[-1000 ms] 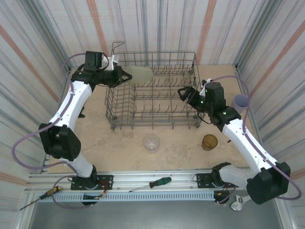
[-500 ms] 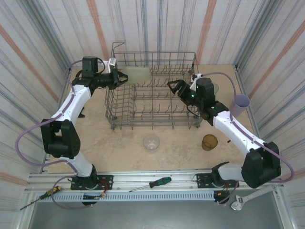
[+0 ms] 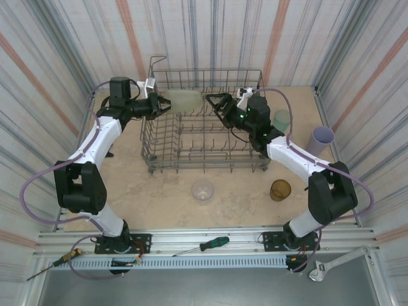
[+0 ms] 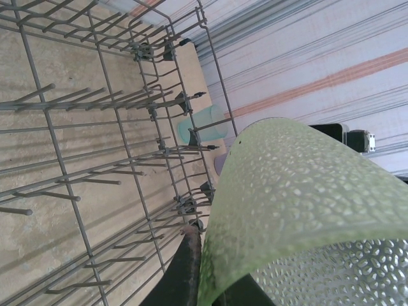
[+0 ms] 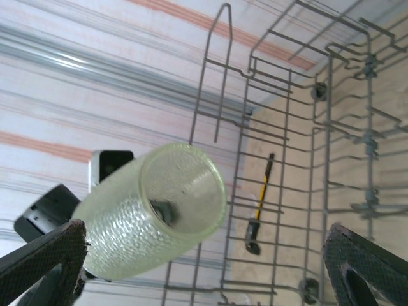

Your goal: Load the cups into the dish rack

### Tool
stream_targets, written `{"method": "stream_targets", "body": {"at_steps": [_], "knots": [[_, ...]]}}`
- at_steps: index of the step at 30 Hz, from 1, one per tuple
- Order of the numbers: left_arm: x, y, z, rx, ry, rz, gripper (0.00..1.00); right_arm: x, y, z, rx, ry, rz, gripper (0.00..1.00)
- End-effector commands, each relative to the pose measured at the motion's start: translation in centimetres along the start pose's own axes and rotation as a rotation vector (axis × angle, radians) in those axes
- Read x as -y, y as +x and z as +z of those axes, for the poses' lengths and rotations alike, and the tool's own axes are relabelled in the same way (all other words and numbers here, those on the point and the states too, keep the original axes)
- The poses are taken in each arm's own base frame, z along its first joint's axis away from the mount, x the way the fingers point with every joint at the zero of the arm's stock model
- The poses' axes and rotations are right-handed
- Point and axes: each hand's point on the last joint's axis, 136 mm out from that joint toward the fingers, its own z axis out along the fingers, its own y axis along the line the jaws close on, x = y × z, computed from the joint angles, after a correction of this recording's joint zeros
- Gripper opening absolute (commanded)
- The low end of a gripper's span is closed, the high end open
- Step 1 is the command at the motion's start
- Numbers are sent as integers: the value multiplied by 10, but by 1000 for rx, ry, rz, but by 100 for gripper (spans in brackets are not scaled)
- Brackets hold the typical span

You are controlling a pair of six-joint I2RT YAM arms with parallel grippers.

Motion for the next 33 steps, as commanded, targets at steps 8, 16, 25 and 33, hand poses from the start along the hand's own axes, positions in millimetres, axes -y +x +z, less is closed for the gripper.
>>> {"method": "stream_targets", "body": {"at_steps": [8,16,25,33], "knots": [[23,0,-7,16,74,55,0,-32,8,28,1,-124,83,100],[28,2,-4,12,94,66,0,-40,14,38,13,-175,154,98],[36,4,-5,14,117,82,0,-47,19,50,43,-210,200,95],[36,5,-1,4,126,75,0,-56,19,61,48,-283,253,84]]}}
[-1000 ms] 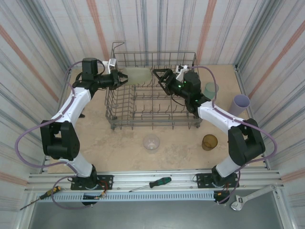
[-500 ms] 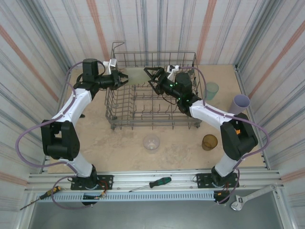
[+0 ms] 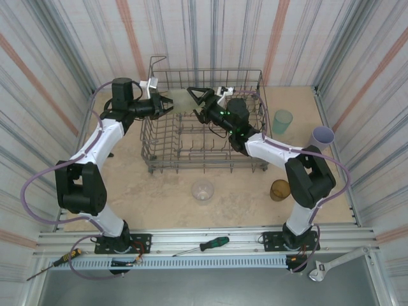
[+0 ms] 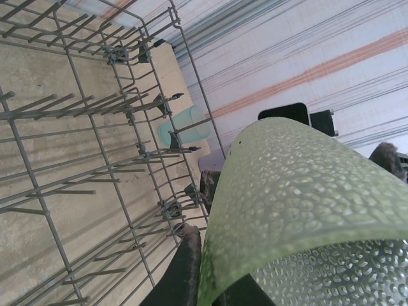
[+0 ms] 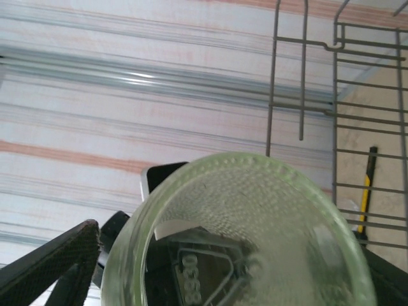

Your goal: Load the cups into the dish rack

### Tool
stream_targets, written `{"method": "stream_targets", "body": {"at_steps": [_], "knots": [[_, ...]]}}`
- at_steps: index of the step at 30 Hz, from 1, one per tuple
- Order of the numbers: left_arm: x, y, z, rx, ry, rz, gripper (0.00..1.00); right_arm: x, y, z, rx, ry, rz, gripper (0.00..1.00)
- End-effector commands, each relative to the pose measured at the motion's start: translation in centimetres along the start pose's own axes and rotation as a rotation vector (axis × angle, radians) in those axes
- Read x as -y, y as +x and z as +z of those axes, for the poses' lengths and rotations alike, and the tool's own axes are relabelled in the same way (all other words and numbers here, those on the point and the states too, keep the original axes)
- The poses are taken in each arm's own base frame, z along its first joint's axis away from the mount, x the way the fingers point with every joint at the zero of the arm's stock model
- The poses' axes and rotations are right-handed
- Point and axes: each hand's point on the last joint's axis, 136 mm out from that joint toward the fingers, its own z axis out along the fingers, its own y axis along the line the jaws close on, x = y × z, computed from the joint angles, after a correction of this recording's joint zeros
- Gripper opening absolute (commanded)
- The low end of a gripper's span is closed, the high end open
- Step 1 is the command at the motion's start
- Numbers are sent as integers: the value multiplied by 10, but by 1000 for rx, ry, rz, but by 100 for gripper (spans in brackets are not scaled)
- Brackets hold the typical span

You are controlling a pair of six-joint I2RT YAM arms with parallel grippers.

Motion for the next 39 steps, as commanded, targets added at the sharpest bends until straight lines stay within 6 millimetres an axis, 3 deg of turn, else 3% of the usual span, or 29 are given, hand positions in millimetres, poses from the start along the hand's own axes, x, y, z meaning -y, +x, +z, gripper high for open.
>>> {"method": "stream_targets", "body": {"at_steps": [1,6,9,12,13,18,25,29,39], "knots": [[23,1,-7,2,53,43,0,-17,-2,7,22,-79,30,82],[21,1,-7,3,45,36,0,-15,0,6,35,-79,28,63],[18,0,-8,7,33,25,10,-15,-1,4,43,-75,22,54],[18,-2,-12,19,19,23,25,-13,-3,0,57,-58,7,46],[19,-3,-14,25,10,27,34,-12,-4,-1,61,-50,1,44],[26,-11,-35,86,-59,79,68,-16,-10,-9,78,-3,-59,42],[36,-28,-76,194,-146,133,97,-18,-29,-20,131,161,-206,42],[35,-34,-96,242,-244,167,99,-16,-37,-24,139,282,-343,42],[3,-41,-135,315,-544,147,99,4,-63,-19,169,579,-630,40]]}}
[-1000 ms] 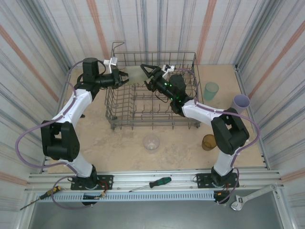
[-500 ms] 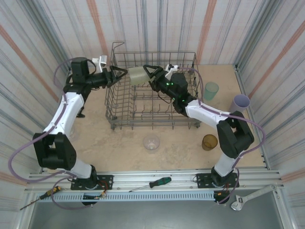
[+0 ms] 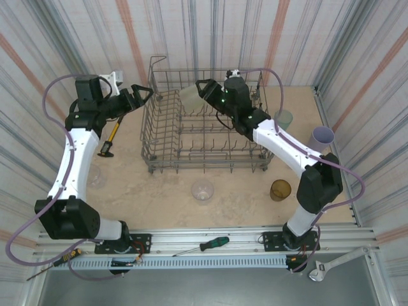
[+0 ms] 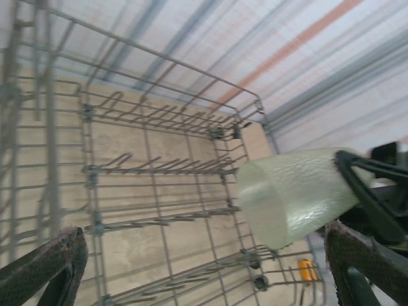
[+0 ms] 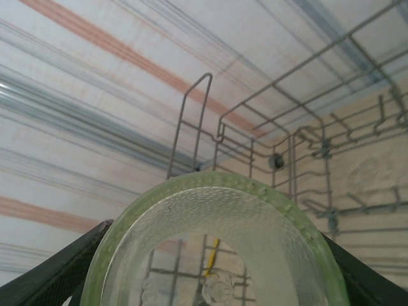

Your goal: Load the cups into the dish rack

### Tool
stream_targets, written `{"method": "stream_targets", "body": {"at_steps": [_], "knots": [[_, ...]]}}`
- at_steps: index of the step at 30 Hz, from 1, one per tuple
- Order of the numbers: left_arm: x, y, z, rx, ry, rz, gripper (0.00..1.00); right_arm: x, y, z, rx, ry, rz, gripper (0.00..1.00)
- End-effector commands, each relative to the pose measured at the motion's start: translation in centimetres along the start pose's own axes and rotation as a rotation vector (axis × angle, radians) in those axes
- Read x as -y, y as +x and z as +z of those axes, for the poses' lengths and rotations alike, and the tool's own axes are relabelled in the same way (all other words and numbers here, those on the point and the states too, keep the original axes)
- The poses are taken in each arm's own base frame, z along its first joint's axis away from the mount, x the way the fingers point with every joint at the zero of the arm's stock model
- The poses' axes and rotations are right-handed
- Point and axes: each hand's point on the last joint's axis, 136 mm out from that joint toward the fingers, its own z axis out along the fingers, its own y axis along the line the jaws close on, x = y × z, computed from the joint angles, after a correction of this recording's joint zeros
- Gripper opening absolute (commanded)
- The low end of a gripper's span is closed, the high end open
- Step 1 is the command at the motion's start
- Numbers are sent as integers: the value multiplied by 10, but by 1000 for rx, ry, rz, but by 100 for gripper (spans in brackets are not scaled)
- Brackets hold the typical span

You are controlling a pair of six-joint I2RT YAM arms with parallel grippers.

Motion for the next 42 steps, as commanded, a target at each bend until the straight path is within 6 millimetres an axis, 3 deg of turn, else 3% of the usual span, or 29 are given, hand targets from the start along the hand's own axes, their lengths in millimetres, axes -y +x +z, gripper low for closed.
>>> {"method": "stream_targets", "body": {"at_steps": [1,9,18,24,30,42], "knots": [[-14,-7,-18,34,-126,36,99,21,-1,8,7,146,-178,40],[-32,-10,-27,60,-230,15,99,34,-9,39,32,277,-422,40],[-34,-6,-18,26,-201,-23,99,40,-18,60,69,370,-594,42],[-46,-7,-20,29,-227,-58,99,54,-14,76,61,410,-647,43],[-44,-6,-18,24,-211,-71,99,67,-4,94,33,427,-681,43],[-43,-3,-14,17,-190,-90,99,92,1,113,8,470,-677,43]]}}
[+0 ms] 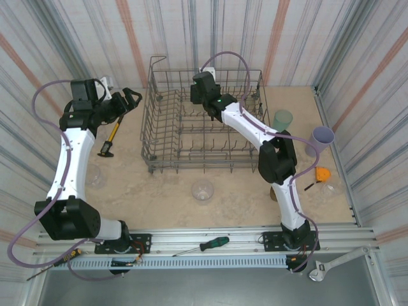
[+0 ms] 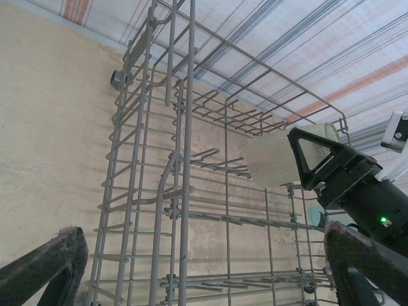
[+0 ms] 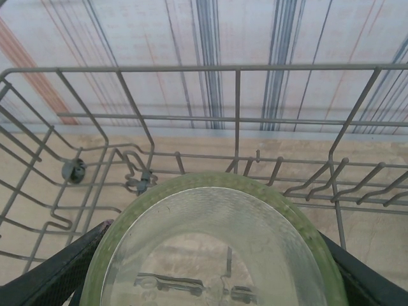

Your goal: Load the cups into the dish rack

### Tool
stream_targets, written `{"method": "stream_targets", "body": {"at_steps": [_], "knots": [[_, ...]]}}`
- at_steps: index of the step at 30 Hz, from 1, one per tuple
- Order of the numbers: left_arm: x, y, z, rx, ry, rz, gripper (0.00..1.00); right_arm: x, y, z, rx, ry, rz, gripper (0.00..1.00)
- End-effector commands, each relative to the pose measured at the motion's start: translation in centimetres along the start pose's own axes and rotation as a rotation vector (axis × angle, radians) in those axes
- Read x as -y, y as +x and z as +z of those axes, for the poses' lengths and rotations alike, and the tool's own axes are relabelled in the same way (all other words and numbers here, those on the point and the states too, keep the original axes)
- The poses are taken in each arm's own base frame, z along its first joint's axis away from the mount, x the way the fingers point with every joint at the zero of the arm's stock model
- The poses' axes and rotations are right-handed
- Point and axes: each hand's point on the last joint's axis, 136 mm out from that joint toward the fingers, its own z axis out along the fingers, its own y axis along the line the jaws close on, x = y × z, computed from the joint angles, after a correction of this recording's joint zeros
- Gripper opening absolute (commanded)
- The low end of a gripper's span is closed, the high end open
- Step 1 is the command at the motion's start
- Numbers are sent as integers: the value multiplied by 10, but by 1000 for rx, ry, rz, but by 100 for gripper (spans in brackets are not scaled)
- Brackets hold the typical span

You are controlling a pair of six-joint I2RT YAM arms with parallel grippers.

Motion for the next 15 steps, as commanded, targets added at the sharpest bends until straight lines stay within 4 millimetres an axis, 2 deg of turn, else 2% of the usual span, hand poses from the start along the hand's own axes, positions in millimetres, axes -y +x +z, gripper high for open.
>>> {"method": "stream_targets", "body": {"at_steps": [1,6,15], "knots": [[5,-4,-1,3,26,-13,99,6,-11,6,26,18,1,43],[5,-3,0,0,28,-16,99,7,-5,14,12,15,14,43],[5,-3,1,-3,33,-23,99,-5,10,34,-21,-23,13,44]]}}
